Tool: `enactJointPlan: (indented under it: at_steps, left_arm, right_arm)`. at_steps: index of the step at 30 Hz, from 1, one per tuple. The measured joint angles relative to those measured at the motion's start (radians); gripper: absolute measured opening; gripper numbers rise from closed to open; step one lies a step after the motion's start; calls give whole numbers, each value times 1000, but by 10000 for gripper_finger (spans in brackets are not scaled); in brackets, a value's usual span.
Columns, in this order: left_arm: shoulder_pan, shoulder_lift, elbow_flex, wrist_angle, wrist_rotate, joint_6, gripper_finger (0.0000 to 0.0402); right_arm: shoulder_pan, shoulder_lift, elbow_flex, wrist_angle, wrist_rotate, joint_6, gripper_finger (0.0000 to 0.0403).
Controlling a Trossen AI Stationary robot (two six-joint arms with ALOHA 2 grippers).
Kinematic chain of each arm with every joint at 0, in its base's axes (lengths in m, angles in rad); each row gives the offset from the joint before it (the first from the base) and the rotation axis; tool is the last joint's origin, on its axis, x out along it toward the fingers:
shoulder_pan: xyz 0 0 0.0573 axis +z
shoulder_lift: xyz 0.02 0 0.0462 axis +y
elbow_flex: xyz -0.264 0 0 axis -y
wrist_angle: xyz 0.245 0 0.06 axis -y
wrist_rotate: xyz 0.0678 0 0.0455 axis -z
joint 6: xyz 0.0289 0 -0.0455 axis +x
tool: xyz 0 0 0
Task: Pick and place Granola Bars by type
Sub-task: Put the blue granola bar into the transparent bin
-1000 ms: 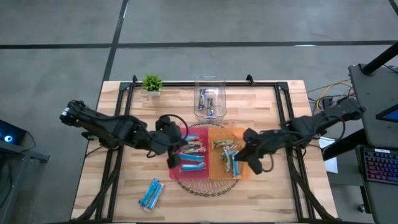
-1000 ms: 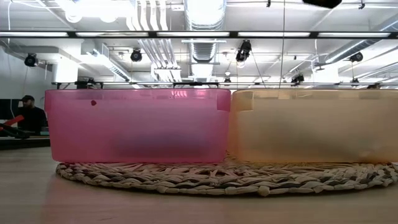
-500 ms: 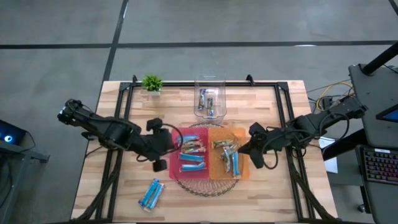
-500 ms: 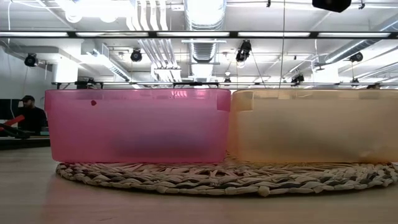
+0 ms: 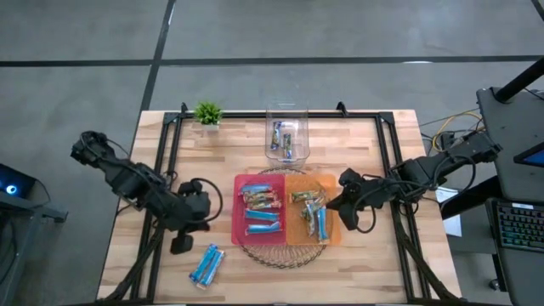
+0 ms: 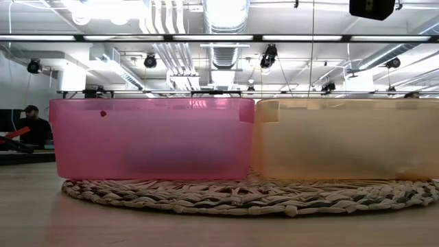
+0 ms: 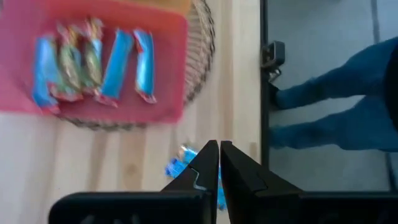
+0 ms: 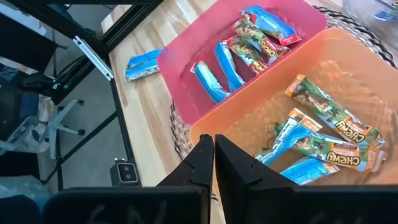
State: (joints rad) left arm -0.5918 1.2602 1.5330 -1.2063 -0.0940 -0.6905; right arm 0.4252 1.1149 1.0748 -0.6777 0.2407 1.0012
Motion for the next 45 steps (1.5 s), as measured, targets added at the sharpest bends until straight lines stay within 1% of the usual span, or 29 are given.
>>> enactJointPlan:
  at_steps: [8, 12, 15, 18, 20, 22, 25, 27, 32, 36, 41, 45]
  left_arm:
    - [-43, 17, -2, -11, 17, -189, 0]
    - [-49, 19, -36, -40, 39, -380, 0]
    - [-60, 20, -91, -27, 117, -507, 0]
    - [-78, 20, -149, 23, 236, -615, 8]
    - [-92, 21, -180, 90, 282, -678, 25]
    - [-108, 20, -208, 177, 296, -739, 49]
    - [-128, 21, -251, 360, 359, -796, 81]
    - [-130, 20, -283, 427, 374, -828, 92]
    - [-128, 21, -337, 475, 355, -895, 96]
    - [-130, 21, -383, 535, 359, -880, 96]
    - [-130, 21, -454, 663, 372, -883, 96]
    - [-131, 21, -491, 681, 361, -918, 96]
  right_arm:
    - [0, 0, 0, -1, 25, -9, 9]
    - [0, 0, 0, -6, 25, -14, 9]
    - [0, 0, 0, -6, 25, -33, 9]
    - [0, 0, -2, -6, 25, -42, 9]
    - [0, 0, -5, -8, 25, -53, 9]
    - [0, 0, -9, -6, 25, -67, 9]
    - [0, 0, -21, -7, 25, -67, 9]
    - [0, 0, -32, -6, 25, -68, 9]
    - [0, 0, -65, -6, 23, -63, 9]
    - [0, 0, -77, -7, 7, -63, 9]
    - [0, 0, -77, -6, -10, -67, 9]
    - [0, 0, -77, -6, -9, -69, 9]
